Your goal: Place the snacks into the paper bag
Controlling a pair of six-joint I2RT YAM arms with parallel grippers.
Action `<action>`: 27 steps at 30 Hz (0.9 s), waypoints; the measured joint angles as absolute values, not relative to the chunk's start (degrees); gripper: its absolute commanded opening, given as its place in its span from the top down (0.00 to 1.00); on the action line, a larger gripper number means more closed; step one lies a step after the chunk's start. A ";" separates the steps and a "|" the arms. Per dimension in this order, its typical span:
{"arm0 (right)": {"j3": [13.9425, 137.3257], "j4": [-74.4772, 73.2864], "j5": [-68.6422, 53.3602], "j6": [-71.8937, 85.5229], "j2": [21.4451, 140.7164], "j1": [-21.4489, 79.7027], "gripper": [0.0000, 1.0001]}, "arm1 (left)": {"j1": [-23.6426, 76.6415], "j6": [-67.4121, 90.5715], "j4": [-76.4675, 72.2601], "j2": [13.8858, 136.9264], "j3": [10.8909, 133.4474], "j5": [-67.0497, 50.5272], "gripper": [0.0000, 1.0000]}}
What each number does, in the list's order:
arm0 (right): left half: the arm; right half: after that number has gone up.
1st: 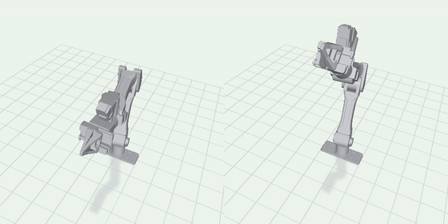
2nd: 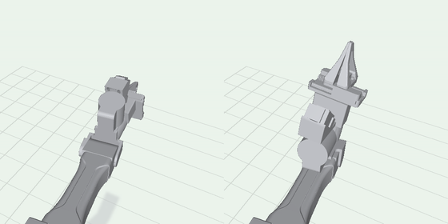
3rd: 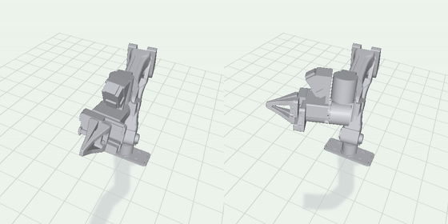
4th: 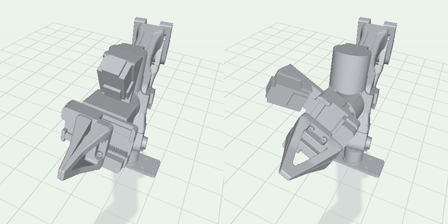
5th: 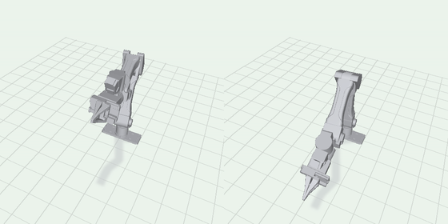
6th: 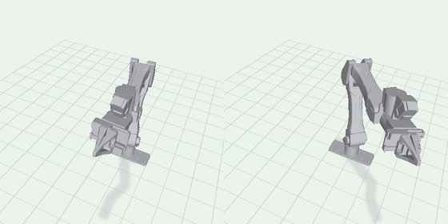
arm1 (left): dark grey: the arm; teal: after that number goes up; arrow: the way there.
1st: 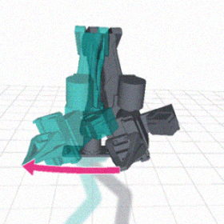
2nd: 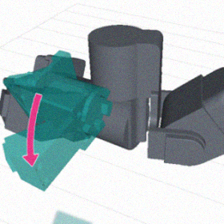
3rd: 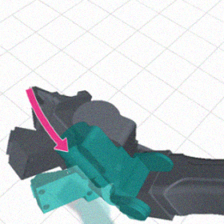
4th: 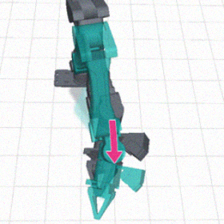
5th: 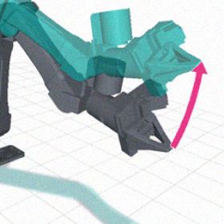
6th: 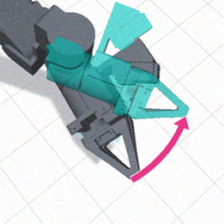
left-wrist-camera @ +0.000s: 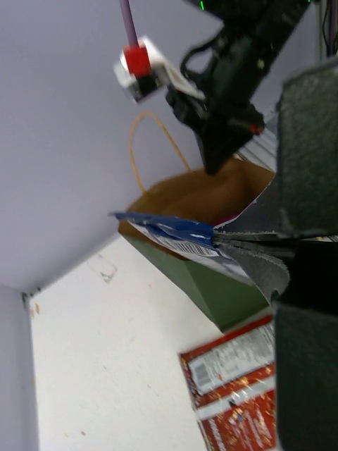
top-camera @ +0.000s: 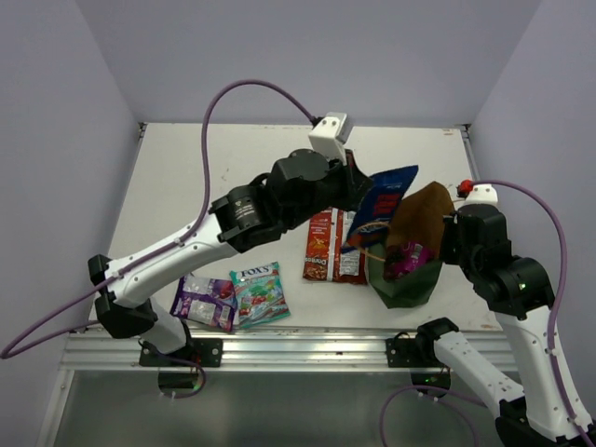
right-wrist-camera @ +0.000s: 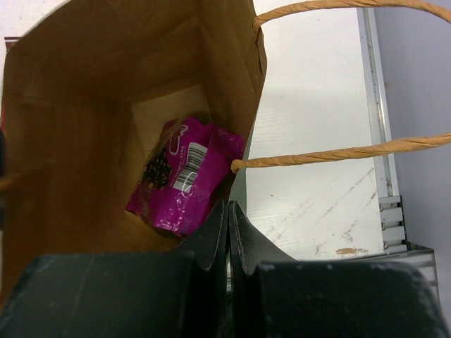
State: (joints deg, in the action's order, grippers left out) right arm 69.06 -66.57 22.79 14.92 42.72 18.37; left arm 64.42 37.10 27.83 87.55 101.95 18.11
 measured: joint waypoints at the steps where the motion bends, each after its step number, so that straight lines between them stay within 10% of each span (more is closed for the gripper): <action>1: 69.06 -66.57 22.76 14.92 42.72 18.37 1.00 | 65.34 36.51 27.68 89.21 105.38 18.37 1.00; 9: 68.95 -66.41 22.79 14.90 42.59 18.37 1.00 | 67.99 33.12 26.15 98.24 125.54 18.85 1.00; 27: 68.95 -66.39 22.81 14.90 42.61 18.37 1.00 | 68.05 33.36 19.84 106.72 123.81 11.42 1.00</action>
State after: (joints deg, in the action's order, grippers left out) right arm 68.95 -66.39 22.81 14.90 42.61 18.37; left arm 68.05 33.36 19.84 106.72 123.81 11.42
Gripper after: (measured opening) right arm 0.010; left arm 0.005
